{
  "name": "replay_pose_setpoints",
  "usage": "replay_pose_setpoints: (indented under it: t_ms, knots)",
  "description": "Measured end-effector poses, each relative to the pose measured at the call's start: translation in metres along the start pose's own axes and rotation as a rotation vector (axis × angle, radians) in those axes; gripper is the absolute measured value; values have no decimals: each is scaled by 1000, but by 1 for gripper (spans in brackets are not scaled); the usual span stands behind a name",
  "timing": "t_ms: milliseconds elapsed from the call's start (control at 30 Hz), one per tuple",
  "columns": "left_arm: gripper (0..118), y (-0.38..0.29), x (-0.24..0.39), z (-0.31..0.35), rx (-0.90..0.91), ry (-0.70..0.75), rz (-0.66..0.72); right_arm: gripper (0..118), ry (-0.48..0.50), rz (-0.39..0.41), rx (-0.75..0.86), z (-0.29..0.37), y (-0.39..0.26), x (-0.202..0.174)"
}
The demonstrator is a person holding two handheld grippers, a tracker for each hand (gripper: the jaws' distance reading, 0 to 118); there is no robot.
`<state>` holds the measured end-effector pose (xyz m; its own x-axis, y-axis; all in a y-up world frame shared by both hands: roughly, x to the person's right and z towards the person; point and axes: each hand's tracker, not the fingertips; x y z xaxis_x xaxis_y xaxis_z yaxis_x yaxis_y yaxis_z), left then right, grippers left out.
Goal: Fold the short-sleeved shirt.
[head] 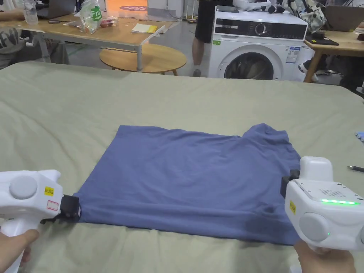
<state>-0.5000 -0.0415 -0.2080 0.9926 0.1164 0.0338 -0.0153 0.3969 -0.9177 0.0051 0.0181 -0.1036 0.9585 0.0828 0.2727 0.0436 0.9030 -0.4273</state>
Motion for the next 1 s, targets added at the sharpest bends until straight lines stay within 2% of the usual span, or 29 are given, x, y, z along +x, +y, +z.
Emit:
replay_pose_setpoints:
  t_ms: [33, 100, 167, 267, 333, 400, 500, 567, 733, 833, 900, 1000]
  knots:
    - [50, -4, 0, -8, -27, 3, 10, 0, -4, 1, -12, 0, -1, 2]
    - [50, -5, 3, 0, 45, 8, 29, 0, -1, -6, -38, 2, -2, 9]
    - [47, -8, 11, 3, 44, 35, -40, 0, -9, -7, -75, 3, -3, 18]
    - [27, -13, 13, 7, 53, 12, -74, 2, -46, 10, -178, 4, -3, 32]
    - [8, -14, 9, 9, 64, -28, -66, 22, -39, 13, -217, 4, -7, 43]
    - [1, -17, 3, 12, 82, -76, -43, 46, -49, 18, -264, 5, -12, 55]
    - [1, -22, 5, 12, 94, -71, -61, 48, -36, 18, -341, 1, -23, 68]
    - [1, -21, 5, 13, 97, -74, -60, 48, -12, -5, -394, -5, -33, 77]
    - [1, -23, 5, 14, 107, -74, -59, 48, 24, 2, -525, -27, -65, 83]
    - [1, -24, 6, 14, 112, -73, -59, 28, 53, -16, -481, -27, -74, 83]
    - [1, -25, 6, 16, 119, -72, -61, 2, 87, -8, -468, -24, -71, 80]
    - [0, -23, 7, 23, 145, -76, -57, 1, 91, 5, -445, -18, -64, 79]
